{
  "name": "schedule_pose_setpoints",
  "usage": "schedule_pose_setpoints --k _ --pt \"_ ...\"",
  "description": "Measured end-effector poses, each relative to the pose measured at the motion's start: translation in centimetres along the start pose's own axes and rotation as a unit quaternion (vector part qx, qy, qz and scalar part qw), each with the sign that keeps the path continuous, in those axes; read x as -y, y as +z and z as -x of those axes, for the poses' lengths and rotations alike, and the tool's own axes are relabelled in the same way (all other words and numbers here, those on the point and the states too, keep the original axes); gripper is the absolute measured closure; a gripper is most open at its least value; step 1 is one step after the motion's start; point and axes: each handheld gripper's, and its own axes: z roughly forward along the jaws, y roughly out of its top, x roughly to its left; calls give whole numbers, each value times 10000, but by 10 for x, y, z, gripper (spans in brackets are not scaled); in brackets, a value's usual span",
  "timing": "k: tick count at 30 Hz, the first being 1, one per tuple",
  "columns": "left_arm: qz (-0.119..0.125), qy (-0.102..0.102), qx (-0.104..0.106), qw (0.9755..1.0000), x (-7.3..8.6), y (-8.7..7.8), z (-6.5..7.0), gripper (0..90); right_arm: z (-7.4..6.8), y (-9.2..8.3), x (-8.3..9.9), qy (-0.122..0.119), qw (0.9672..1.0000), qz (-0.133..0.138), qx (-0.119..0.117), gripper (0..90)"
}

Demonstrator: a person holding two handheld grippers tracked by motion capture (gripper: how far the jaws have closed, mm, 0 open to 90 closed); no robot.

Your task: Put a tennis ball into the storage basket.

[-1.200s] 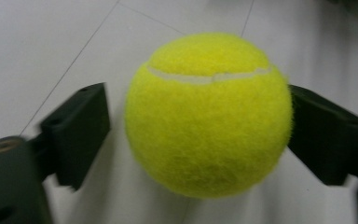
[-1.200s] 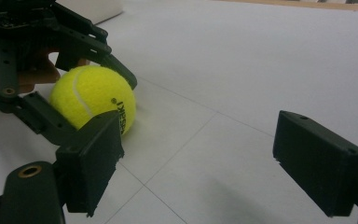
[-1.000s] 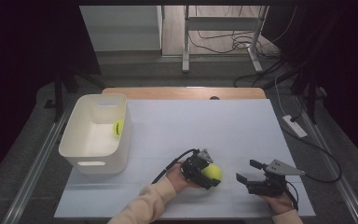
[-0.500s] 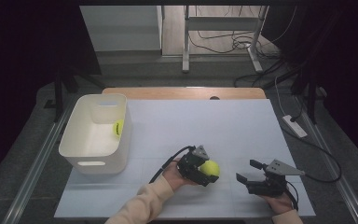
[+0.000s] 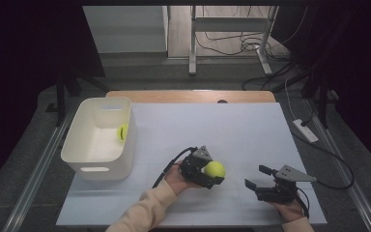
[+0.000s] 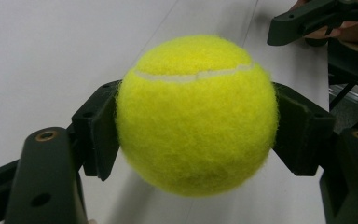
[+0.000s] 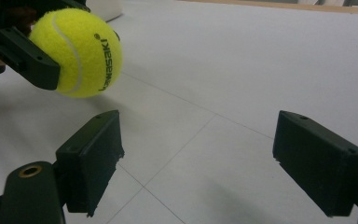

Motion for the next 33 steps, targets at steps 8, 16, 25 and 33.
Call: schedule_pose_setpoints --k 8,16,25,33 --pt "171 -44 -30 9998 0 -9 -1 275 0 0 0 -16 10000 10 6 154" --pt "289 -47 -81 9995 -1 -18 -4 275 0 0 0 -37 10000 -4 4 154" --pt "424 -48 -157 9990 -1 -27 -6 275 0 0 0 -48 10000 5 12 154" --pt "494 -49 -208 9985 -1 -33 -8 275 0 0 0 -51 10000 4 14 154"
